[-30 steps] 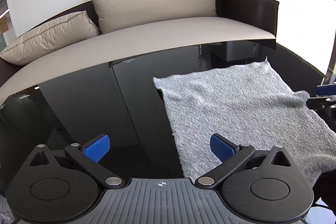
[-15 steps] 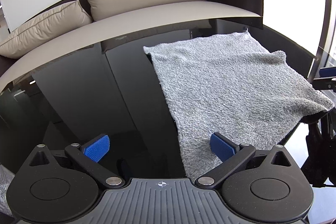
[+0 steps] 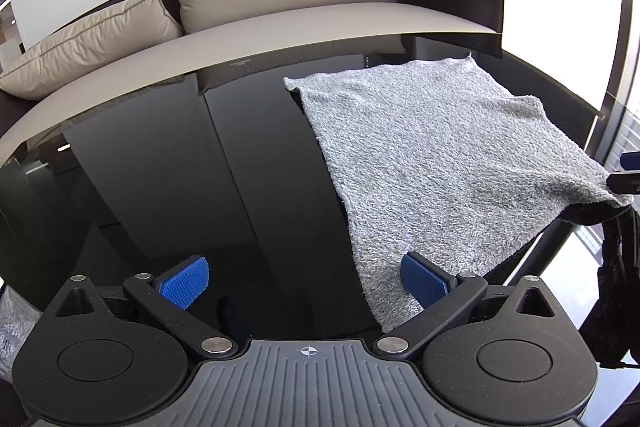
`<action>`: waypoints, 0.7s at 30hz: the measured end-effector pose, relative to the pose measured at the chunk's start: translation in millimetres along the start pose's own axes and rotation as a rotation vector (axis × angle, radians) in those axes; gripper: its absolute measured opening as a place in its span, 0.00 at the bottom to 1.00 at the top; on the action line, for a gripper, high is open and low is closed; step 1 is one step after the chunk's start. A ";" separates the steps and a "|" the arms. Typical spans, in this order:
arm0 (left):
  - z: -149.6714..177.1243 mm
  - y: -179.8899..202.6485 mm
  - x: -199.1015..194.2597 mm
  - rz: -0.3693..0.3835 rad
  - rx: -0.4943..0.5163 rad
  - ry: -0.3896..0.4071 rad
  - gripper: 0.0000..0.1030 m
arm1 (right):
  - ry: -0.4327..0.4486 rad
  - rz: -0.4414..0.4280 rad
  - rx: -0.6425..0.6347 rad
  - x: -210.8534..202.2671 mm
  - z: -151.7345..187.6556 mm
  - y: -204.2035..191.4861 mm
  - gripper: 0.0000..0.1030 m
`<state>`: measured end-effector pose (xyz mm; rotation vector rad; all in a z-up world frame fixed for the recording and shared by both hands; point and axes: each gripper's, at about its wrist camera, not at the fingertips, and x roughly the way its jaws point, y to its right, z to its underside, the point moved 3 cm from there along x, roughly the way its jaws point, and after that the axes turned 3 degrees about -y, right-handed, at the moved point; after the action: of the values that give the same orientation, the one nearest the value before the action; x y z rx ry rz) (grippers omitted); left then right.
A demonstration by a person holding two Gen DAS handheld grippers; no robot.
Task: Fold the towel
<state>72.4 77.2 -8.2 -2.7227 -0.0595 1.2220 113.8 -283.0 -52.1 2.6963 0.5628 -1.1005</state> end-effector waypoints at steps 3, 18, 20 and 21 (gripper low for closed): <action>0.5 -1.4 -0.8 -0.006 0.005 0.000 0.99 | 0.000 0.001 0.004 -3.0 3.1 -0.8 0.48; 8.2 -20.8 -3.2 -0.027 -0.006 -0.005 0.99 | -0.003 0.043 0.016 -4.6 6.2 3.0 0.67; 9.2 -23.9 -4.1 -0.041 -0.009 -0.006 0.99 | -0.001 0.049 0.010 -4.5 5.8 2.3 0.67; 9.8 -25.0 -4.4 -0.041 -0.013 -0.005 0.99 | -0.001 0.053 0.006 -4.3 5.6 1.8 0.67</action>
<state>62.9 102.6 -7.4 -2.7149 -0.1237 1.2220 108.2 -287.5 -53.0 2.6997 0.4861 -1.0919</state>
